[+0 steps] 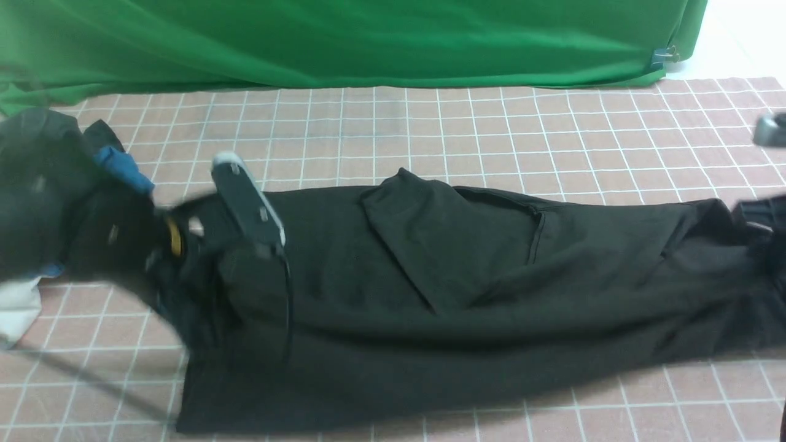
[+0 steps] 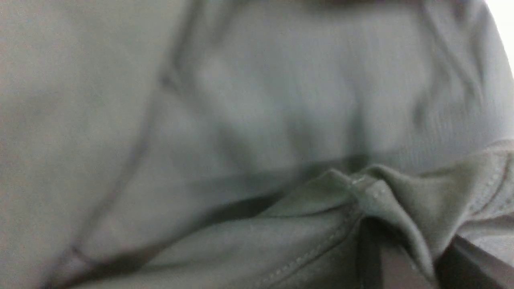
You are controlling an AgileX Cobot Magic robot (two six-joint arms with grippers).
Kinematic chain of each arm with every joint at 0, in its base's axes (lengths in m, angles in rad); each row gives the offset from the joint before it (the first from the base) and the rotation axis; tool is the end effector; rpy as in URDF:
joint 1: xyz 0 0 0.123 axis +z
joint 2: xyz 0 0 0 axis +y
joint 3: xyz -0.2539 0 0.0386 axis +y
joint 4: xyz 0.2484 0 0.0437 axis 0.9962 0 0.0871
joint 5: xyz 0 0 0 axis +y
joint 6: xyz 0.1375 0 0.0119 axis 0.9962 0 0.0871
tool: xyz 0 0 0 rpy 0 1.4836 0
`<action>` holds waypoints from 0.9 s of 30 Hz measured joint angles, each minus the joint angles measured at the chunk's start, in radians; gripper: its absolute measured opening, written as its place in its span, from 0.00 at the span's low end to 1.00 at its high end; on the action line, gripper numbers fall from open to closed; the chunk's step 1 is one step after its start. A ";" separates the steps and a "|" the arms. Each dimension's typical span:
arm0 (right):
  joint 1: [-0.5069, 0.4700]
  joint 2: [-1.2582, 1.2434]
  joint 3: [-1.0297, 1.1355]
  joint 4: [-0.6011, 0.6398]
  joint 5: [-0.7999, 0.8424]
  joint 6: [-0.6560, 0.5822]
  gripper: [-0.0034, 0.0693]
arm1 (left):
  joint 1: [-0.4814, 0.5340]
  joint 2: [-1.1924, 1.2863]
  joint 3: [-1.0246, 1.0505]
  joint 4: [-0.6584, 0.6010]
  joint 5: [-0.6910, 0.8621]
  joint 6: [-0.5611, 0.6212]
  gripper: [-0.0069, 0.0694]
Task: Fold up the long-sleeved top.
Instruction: Use both arms to drag the lower edge of the fabric forward and fold it over the upper edge
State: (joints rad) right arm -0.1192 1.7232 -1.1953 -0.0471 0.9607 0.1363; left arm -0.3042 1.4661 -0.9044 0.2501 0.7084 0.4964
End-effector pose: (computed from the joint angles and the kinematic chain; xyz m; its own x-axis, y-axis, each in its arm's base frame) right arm 0.3335 -0.0453 0.1448 -0.9591 0.2247 -0.1722 0.2313 0.9727 -0.0194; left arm 0.2917 -0.0683 0.1589 -0.5284 0.8228 -0.2093 0.7390 0.5671 0.3637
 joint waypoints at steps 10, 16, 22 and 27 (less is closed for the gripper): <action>-0.005 0.149 -0.176 0.011 0.001 -0.016 0.19 | 0.076 0.173 -0.220 -0.013 -0.047 0.054 0.13; -0.020 0.203 -0.226 0.034 -0.017 -0.019 0.19 | 0.128 0.255 -0.282 -0.014 -0.065 0.053 0.13; -0.028 0.257 -0.270 0.047 -0.079 -0.005 0.23 | 0.133 0.369 -0.322 0.002 -0.134 0.048 0.13; -0.029 0.269 -0.275 0.040 -0.140 0.003 0.56 | 0.138 0.414 -0.329 0.015 -0.178 0.021 0.13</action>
State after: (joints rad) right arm -0.1485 1.9925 -1.4702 -0.0075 0.8210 0.1397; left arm -0.1666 1.8805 -1.2332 0.2648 0.5305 0.5171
